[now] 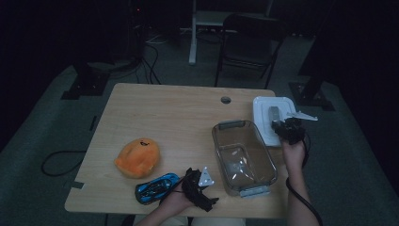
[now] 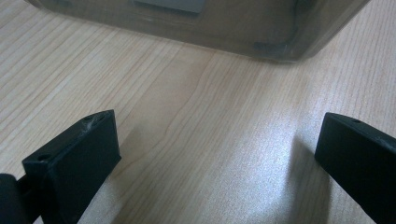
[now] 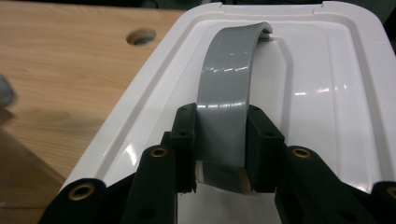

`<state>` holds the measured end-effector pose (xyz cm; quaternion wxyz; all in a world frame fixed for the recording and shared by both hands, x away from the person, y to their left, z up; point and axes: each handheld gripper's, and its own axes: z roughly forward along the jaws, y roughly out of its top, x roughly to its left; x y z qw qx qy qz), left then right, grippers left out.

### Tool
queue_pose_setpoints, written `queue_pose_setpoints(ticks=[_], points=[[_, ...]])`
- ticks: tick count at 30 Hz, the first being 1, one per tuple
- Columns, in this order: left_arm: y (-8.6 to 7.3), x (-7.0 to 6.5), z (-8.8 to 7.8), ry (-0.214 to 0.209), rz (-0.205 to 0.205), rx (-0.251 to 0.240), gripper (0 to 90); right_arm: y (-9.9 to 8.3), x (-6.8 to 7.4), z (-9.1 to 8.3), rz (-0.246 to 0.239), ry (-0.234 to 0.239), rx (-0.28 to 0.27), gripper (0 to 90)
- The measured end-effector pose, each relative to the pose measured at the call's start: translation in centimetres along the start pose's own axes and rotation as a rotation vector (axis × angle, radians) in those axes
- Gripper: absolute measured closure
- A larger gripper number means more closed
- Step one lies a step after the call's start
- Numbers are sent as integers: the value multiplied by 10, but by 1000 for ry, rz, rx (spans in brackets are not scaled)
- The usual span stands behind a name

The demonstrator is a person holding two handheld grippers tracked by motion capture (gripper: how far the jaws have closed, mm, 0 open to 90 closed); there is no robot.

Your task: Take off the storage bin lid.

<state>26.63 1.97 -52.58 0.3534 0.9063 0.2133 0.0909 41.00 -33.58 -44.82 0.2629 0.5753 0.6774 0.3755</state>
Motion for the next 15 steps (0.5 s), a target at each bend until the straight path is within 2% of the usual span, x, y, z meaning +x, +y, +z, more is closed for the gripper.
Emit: queue_pose_setpoints(ticks=[5,9,15], points=[[0,0,0,0,-4,-3,4,-11,0,20,13,27,34,685],[0,0,0,0,-4,-3,4,-16,1,30,17,25,54,685],[0,0,0,0,-4,-3,4,-21,4,38,10,31,66,685]])
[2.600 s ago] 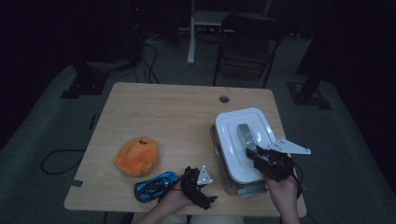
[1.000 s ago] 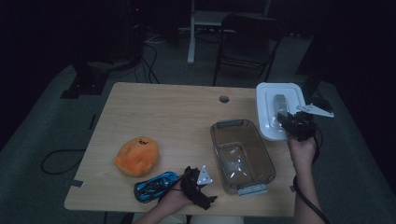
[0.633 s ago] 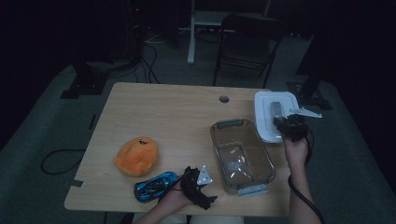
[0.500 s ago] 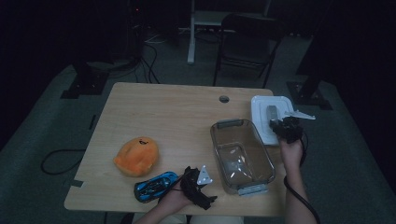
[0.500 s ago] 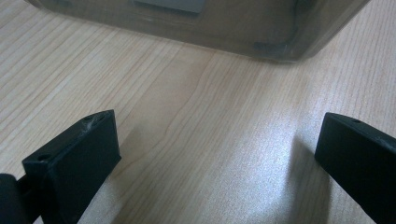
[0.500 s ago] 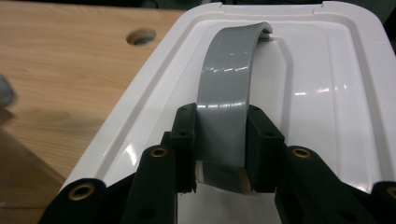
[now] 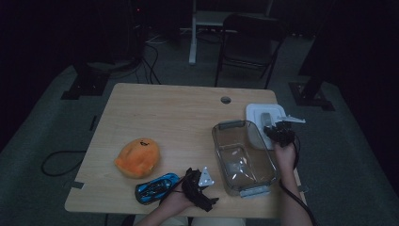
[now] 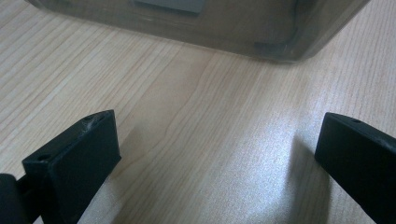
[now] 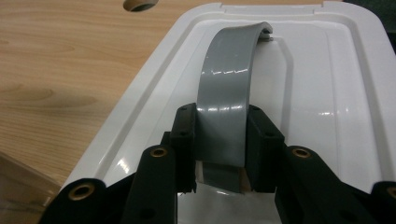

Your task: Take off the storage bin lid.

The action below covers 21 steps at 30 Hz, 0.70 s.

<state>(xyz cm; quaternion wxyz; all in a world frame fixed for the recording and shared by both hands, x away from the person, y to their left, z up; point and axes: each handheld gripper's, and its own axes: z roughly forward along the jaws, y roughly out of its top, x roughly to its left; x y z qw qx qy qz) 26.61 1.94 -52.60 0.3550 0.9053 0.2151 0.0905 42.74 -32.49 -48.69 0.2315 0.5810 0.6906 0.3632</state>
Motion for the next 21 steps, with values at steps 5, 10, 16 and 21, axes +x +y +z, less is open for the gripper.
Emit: queue_pose_setpoints(ticks=[5,10,16,21], points=[[0,0,0,1,2,2,4,-5,1,8,-1,17,24,684],[0,0,0,4,2,6,4,-10,0,12,7,29,36,682],[0,0,0,7,-1,7,4,-18,0,18,3,30,47,645],[7,-2,-8,-4,-5,7,4,-14,4,4,-25,8,24,427]])
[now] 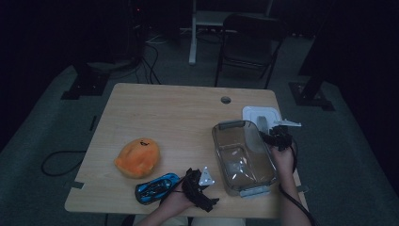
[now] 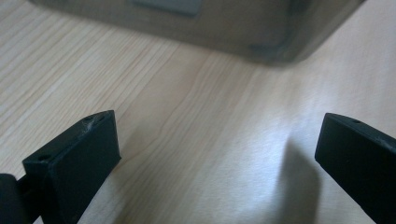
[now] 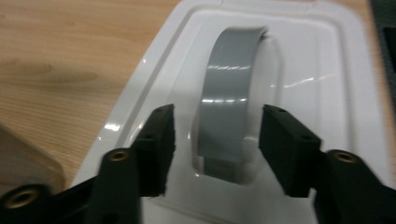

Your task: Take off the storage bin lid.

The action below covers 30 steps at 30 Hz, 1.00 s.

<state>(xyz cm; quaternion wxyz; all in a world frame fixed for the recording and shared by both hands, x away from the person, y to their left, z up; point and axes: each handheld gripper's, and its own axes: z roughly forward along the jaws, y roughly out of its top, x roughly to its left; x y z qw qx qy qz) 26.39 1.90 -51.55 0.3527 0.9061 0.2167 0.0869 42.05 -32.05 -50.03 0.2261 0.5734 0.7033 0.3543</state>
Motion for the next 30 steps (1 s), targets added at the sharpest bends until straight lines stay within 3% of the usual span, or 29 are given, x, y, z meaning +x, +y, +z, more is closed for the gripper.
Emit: queue_pose_setpoints(ticks=[2,6,7,8,10,14,19,26,30], points=[[4,3,-5,2,-3,-7,4,0,-2,-10,11,4,-28,396],[16,14,-20,-10,-70,-51,4,-6,-6,-30,27,13,-62,232],[20,17,-24,5,-68,-50,4,-9,-7,-35,16,17,-63,154],[24,20,-27,29,-65,-51,4,-12,-8,-41,9,28,-65,136],[28,26,-29,49,-65,-44,5,-17,-9,-50,20,39,-68,132],[36,41,-29,76,-87,-42,5,-27,-7,-63,-5,71,-74,124],[45,52,-24,101,-85,-43,5,-44,0,-75,-78,86,-100,124],[53,73,-15,146,-87,14,4,-65,10,-77,-147,117,-47,124],[55,85,-12,148,-95,28,5,-74,17,-76,-151,160,-28,134]])
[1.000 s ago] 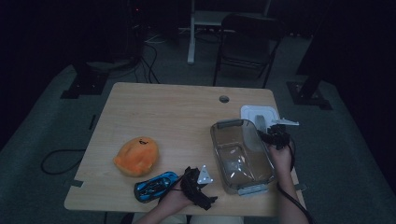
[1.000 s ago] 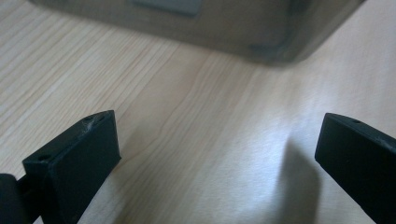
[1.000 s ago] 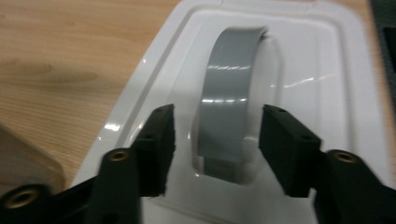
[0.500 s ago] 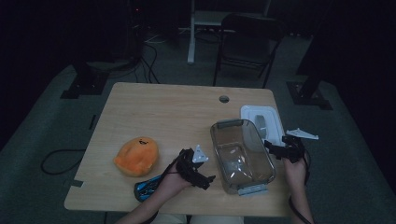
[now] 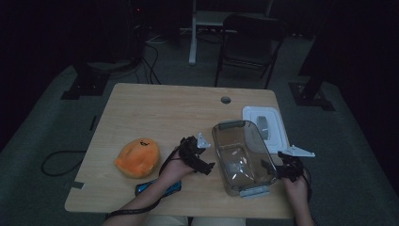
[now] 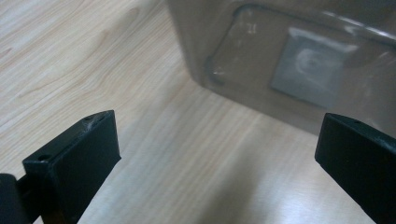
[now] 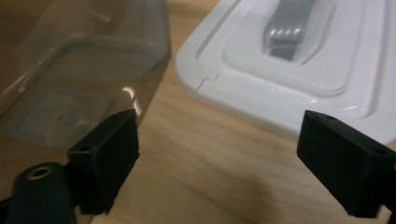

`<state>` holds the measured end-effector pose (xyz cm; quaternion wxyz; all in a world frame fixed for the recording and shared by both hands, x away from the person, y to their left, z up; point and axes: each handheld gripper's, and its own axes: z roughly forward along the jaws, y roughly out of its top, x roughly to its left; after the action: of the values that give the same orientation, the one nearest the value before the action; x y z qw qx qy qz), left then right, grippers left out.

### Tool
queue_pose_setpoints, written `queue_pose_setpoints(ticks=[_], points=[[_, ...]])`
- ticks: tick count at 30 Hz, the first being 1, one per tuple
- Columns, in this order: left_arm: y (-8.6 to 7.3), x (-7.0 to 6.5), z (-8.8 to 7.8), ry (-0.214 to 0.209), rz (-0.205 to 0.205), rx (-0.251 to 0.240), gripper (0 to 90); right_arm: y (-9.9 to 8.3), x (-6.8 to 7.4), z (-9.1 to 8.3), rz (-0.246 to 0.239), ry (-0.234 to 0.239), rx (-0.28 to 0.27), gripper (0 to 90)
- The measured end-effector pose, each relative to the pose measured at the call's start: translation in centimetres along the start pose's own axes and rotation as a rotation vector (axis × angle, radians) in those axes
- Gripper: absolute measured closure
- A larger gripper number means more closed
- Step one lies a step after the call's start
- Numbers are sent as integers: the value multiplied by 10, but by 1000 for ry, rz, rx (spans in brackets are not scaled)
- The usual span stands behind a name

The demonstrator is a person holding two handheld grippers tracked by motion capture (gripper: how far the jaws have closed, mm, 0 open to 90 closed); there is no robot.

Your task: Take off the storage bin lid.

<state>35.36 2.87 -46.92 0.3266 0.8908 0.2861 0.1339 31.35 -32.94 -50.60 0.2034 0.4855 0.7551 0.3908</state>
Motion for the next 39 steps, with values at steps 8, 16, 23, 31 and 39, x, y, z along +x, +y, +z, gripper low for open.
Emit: queue_pose_setpoints(ticks=[8,16,23,31,39], points=[[4,13,8,-18,-1,15,5,-7,14,2,-3,63,-10,136],[2,29,6,3,13,33,4,-9,30,6,-11,117,-8,141],[-2,42,4,31,11,34,4,-7,44,8,-40,152,0,141],[-7,61,1,52,-3,45,4,-3,64,13,-72,184,-8,139],[-10,68,-6,71,3,66,4,0,79,18,-95,195,-10,139]])
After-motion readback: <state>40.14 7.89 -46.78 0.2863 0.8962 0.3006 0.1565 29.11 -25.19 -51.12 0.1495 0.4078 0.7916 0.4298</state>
